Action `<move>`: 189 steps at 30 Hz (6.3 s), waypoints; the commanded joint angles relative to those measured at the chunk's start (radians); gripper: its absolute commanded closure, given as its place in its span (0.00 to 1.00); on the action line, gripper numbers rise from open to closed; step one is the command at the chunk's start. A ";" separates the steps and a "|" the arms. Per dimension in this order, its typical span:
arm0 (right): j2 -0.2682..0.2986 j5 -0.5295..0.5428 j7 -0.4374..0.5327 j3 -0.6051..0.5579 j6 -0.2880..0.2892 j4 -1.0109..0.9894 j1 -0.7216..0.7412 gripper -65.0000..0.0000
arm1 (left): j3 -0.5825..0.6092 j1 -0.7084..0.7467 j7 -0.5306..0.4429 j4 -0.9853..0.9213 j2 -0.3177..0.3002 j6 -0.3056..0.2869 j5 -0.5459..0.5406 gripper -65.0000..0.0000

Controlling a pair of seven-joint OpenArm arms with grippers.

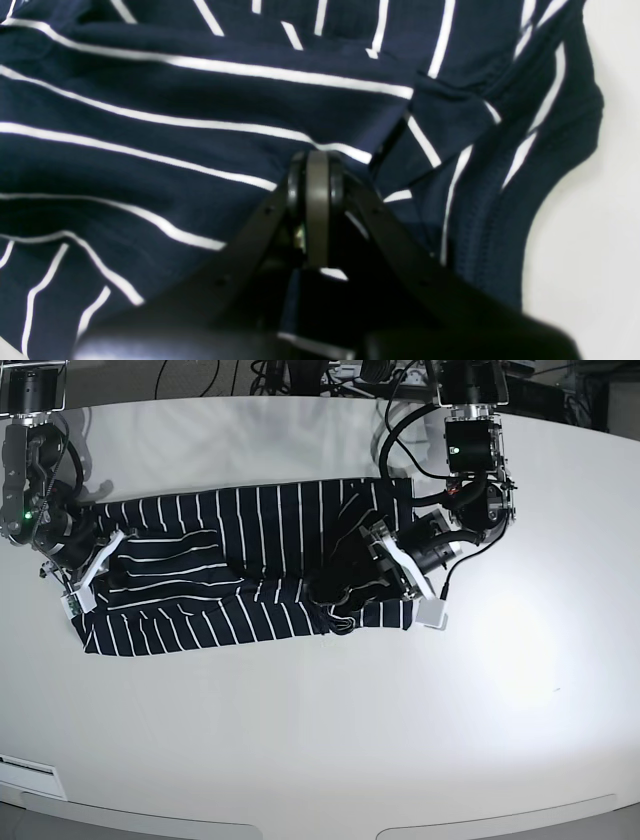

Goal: Fold the T-shirt properly
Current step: 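Lift the strip end with the left gripper and fold it toward the right gripper, then press the folded layer flat with the left gripper and release, then lift the strip end with the right gripper and fold it over the stack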

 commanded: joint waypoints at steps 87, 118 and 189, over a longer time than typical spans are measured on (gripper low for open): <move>0.004 0.000 -0.110 -0.010 0.031 -0.006 -0.016 1.00 | 0.237 0.048 -0.135 0.138 -0.043 0.280 0.933 1.00; -0.035 0.546 -0.527 0.233 0.105 -0.246 0.127 0.36 | 0.235 0.066 -0.126 0.099 -0.275 0.274 0.882 1.00; -0.364 0.568 -0.492 0.226 0.103 0.317 0.210 1.00 | 0.234 0.017 -0.179 0.116 -0.280 0.176 0.596 0.67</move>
